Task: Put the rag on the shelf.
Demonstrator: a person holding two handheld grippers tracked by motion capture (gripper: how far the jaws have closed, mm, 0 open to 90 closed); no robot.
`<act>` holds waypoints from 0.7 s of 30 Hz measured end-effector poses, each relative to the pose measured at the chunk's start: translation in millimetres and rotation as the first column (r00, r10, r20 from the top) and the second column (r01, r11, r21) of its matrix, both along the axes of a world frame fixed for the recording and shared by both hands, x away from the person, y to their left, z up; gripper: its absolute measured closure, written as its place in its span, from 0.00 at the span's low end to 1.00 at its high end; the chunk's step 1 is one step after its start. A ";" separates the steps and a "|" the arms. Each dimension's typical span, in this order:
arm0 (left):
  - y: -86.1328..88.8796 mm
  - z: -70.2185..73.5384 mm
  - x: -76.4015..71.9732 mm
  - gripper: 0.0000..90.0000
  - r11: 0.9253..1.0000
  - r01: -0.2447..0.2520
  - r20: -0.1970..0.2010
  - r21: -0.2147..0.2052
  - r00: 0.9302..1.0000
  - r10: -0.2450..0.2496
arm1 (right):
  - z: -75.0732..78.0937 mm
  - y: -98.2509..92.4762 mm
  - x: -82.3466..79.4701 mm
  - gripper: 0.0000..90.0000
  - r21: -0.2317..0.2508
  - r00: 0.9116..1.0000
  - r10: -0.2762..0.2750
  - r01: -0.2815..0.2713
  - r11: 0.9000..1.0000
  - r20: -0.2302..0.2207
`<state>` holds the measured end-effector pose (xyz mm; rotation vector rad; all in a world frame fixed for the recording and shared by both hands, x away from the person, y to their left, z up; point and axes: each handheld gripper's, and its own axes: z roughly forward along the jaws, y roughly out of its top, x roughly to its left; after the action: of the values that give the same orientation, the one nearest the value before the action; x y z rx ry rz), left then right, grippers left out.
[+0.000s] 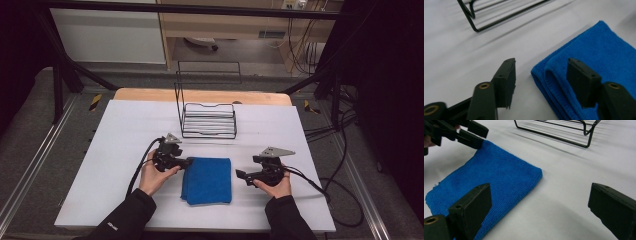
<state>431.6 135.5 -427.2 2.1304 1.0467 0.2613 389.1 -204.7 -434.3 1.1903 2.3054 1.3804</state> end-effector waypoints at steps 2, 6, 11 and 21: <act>-1.8 -4.5 1.5 0.50 1.000 0.002 -0.016 0.011 1.000 -0.002 | -0.3 0.5 0.2 0.07 0.002 1.000 0.001 -0.001 1.000 -0.002; -2.4 -8.0 5.6 0.61 1.000 0.006 -0.027 -0.005 1.000 -0.006 | -1.4 1.6 1.1 0.08 -0.001 1.000 0.010 -0.010 1.000 -0.010; -2.3 -14.7 13.3 0.67 0.999 -0.017 -0.050 -0.032 0.999 0.015 | -1.3 1.8 2.2 0.09 0.006 1.000 0.013 -0.013 1.000 -0.012; -8.3 -19.2 12.6 0.82 1.000 0.012 -0.052 -0.027 0.999 -0.013 | 0.4 5.8 4.2 0.09 0.003 1.000 0.023 -0.023 1.000 -0.014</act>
<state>444.2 127.2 -446.5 2.1295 1.0605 0.1859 393.3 -198.9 -433.9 1.1809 2.3348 1.3876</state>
